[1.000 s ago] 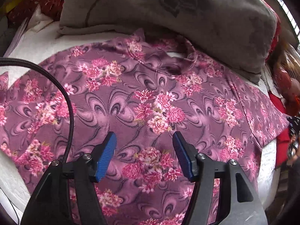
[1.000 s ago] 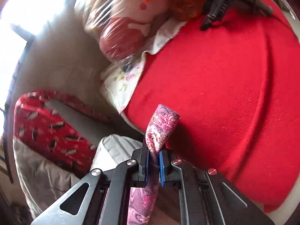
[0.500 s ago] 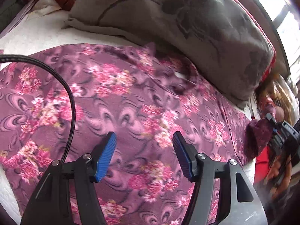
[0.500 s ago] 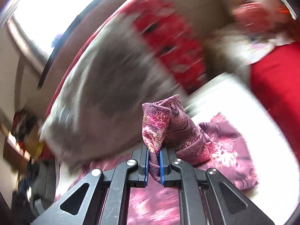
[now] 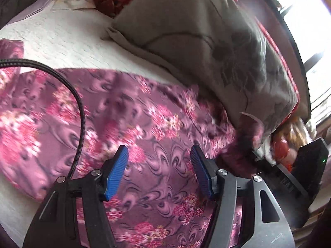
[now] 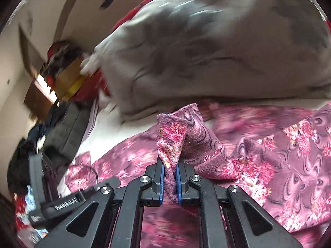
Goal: Fold small clothes
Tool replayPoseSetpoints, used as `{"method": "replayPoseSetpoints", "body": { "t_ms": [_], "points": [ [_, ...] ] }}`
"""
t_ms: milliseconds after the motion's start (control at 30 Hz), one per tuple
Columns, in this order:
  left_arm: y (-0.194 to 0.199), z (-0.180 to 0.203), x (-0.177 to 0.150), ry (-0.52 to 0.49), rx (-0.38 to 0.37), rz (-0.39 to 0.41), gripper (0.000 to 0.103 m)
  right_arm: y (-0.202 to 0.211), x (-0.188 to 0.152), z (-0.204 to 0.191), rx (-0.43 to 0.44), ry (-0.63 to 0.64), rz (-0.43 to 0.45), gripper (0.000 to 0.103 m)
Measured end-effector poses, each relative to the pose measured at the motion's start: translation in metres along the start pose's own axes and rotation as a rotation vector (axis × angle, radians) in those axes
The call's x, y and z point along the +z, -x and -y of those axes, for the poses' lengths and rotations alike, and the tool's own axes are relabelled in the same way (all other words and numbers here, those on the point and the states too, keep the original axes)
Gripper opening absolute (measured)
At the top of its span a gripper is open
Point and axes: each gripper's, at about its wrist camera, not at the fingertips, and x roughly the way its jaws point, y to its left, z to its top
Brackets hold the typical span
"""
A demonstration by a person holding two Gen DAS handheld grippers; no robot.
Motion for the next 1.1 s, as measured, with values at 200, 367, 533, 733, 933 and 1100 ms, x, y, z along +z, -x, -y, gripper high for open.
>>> {"method": "replayPoseSetpoints", "body": {
  "t_ms": [200, 367, 533, 733, 933, 1100],
  "points": [
    [0.006, -0.009, 0.007, 0.027, -0.070, -0.008, 0.062, -0.050, -0.037, -0.046, 0.010, 0.070, -0.165, 0.023],
    [-0.027, 0.003, -0.004, 0.006, -0.097, -0.127, 0.070, -0.029, -0.058, -0.044, -0.018, 0.145, -0.206, 0.041],
    [-0.044, 0.024, -0.017, -0.048, -0.072, -0.169, 0.078, 0.040, -0.059, 0.007, -0.081, 0.092, -0.117, 0.049],
    [-0.037, 0.026, -0.015, -0.029, -0.015, -0.071, 0.005, 0.109, -0.056, 0.096, -0.259, -0.084, 0.003, 0.049],
    [-0.005, 0.008, 0.000, 0.034, 0.036, 0.052, 0.005, 0.137, -0.057, 0.182, -0.363, -0.342, 0.055, 0.051],
    [-0.024, -0.001, -0.002, 0.051, 0.087, -0.010, 0.005, 0.118, -0.065, 0.200, -0.166, -0.422, -0.005, 0.005]
  ]
}}
